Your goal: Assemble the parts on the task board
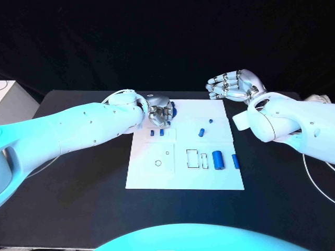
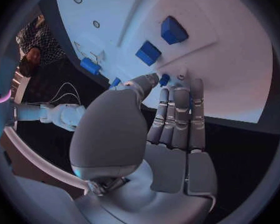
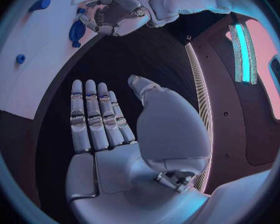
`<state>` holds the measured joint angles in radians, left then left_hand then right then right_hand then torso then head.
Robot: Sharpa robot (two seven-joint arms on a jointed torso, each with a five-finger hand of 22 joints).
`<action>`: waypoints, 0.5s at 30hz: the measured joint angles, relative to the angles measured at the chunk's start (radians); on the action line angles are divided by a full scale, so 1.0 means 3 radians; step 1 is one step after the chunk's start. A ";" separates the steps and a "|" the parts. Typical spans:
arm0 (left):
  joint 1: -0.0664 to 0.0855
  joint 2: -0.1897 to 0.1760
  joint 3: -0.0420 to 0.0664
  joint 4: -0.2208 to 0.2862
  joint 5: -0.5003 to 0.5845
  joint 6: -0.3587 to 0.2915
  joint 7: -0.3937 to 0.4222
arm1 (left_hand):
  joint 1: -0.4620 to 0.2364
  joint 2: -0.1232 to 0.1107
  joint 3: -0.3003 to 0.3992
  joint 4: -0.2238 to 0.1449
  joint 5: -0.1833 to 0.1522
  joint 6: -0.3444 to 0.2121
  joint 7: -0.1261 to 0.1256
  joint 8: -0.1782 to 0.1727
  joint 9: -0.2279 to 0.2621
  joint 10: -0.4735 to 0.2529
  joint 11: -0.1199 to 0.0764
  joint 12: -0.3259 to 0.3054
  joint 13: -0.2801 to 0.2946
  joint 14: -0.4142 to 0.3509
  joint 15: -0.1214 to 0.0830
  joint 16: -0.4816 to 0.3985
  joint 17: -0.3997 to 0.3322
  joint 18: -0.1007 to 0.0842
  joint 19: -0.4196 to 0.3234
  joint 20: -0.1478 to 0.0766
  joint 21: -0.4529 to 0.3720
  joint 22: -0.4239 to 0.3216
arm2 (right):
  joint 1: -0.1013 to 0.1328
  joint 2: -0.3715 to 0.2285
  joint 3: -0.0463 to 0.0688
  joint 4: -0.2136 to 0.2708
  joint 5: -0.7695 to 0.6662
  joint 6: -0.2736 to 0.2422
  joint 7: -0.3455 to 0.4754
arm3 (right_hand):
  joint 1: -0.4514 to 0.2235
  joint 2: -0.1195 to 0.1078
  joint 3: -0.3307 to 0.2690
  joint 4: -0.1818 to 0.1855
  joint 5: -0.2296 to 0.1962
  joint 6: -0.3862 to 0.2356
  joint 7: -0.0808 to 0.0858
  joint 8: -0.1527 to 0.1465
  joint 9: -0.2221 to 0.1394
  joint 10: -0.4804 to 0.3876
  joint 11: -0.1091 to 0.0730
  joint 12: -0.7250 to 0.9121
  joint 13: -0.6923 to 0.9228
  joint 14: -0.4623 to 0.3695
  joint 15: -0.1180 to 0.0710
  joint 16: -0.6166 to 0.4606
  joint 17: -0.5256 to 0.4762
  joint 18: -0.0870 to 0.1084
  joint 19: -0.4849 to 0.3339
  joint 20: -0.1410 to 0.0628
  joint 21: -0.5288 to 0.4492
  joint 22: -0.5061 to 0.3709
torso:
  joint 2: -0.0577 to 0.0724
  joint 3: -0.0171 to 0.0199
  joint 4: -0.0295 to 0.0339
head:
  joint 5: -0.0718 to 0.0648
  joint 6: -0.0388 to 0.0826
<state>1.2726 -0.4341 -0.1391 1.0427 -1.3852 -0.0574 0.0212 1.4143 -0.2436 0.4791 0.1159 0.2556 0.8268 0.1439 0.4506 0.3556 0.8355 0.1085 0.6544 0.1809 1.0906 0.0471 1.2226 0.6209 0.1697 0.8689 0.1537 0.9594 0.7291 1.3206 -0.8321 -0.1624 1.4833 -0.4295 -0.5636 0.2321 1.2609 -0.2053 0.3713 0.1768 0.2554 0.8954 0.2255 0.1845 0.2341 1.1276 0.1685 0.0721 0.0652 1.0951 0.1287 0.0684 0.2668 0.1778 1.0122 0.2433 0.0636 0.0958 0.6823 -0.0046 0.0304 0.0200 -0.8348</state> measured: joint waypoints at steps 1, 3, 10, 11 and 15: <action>0.0000 0.0007 0.0000 -0.0010 -0.0004 0.0006 -0.0002 | 0.0009 0.0009 0.0018 -0.0003 0.0000 0.0008 -0.0008 -0.0018 -0.0008 0.0005 -0.0005 -0.0001 -0.0010 0.0000 0.0000 0.0009 -0.0005 0.0000 0.0000 0.0000 0.0007 0.0007 | 0.0000 0.0000 0.0000 0.0000 0.0000 0.0000 0.0000 | 0.0000 0.0000 0.0000 0.0000 0.0000 0.0000 0.0000 0.0000 0.0000 0.0000 0.0000 0.0000 0.0000 0.0000 0.0000 0.0000 0.0000 0.0000 0.0000 0.0000 0.0000 0.0000 | 0.0000 0.0000 -0.0001 | 0.0000 0.0001; -0.0001 0.0022 -0.0001 -0.0031 -0.0010 0.0017 -0.0005 | 0.0025 0.0025 0.0043 -0.0016 0.0000 0.0033 -0.0010 -0.0020 -0.0022 0.0016 -0.0016 -0.0029 -0.0028 0.0000 0.0000 0.0026 -0.0013 0.0000 0.0000 0.0000 0.0024 0.0021 | 0.0000 0.0001 0.0000 0.0000 0.0000 0.0000 0.0000 | 0.0000 0.0000 0.0000 0.0000 0.0000 0.0000 0.0000 0.0000 0.0000 0.0000 0.0000 0.0000 0.0000 0.0000 0.0000 0.0000 0.0000 0.0000 0.0000 0.0000 0.0000 0.0000 | 0.0000 0.0000 -0.0002 | 0.0000 0.0003; -0.0004 0.0059 -0.0002 -0.0076 -0.0017 0.0042 -0.0006 | 0.0018 0.0063 0.0129 -0.0055 -0.0013 0.0095 -0.0007 -0.0076 -0.0055 0.0106 -0.0022 -0.0116 -0.0095 0.0030 -0.0030 0.0097 0.0023 0.0000 -0.0002 -0.0025 0.0088 0.0071 | 0.0000 0.0003 0.0000 0.0000 -0.0001 0.0001 0.0000 | 0.0000 0.0000 0.0000 0.0000 0.0000 0.0000 0.0000 0.0000 0.0000 0.0000 0.0000 0.0000 0.0000 0.0000 0.0000 0.0000 0.0000 0.0000 0.0000 0.0000 0.0000 0.0000 | 0.0002 0.0002 -0.0006 | 0.0000 0.0001; -0.0004 0.0062 -0.0002 -0.0079 -0.0017 0.0044 -0.0006 | 0.0018 0.0062 0.0135 -0.0061 -0.0013 0.0099 -0.0004 -0.0076 -0.0059 0.0114 -0.0031 -0.0121 -0.0104 0.0042 -0.0043 0.0110 0.0041 0.0000 -0.0002 -0.0025 0.0088 0.0079 | 0.0000 0.0004 0.0000 0.0000 -0.0001 0.0001 0.0000 | 0.0000 0.0000 0.0000 0.0000 0.0000 0.0000 0.0000 0.0000 0.0000 0.0000 0.0000 0.0000 0.0000 0.0000 0.0000 0.0000 0.0000 0.0000 0.0000 0.0000 0.0000 0.0000 | 0.0002 0.0002 -0.0006 | -0.0001 -0.0001; -0.0009 0.0072 -0.0002 -0.0088 -0.0016 0.0053 0.0001 | 0.0018 0.0062 0.0143 -0.0069 -0.0013 0.0117 -0.0022 -0.0093 -0.0065 0.0136 -0.0029 -0.0148 -0.0123 0.0076 -0.0043 0.0139 0.0075 0.0000 -0.0002 -0.0024 0.0115 0.0095 | 0.0000 0.0004 0.0000 0.0001 -0.0001 0.0002 0.0000 | 0.0000 0.0000 0.0000 0.0000 0.0000 0.0000 0.0000 0.0000 0.0000 0.0000 0.0000 0.0000 0.0000 0.0000 0.0000 0.0000 0.0000 0.0000 0.0000 0.0000 0.0000 0.0000 | 0.0002 0.0004 -0.0006 | -0.0006 -0.0005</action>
<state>1.2697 -0.4125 -0.1399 1.0163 -1.3902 -0.0415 0.0214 1.4198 -0.2248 0.5218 0.0952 0.2518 0.8618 0.1374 0.4227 0.3361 0.8762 0.1000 0.6101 0.1440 1.1134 0.0342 1.2642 0.6433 0.1697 0.8683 0.1463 0.9938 0.7576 1.3206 -0.8309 -0.1624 1.4835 -0.4298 -0.5630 0.2322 1.2609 -0.2053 0.3713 0.1768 0.2554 0.8954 0.2255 0.1845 0.2342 1.1277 0.1684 0.0721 0.0652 1.0951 0.1286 0.0684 0.2669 0.1779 1.0122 0.2433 0.0636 0.0959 0.6829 -0.0035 0.0286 0.0182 -0.8364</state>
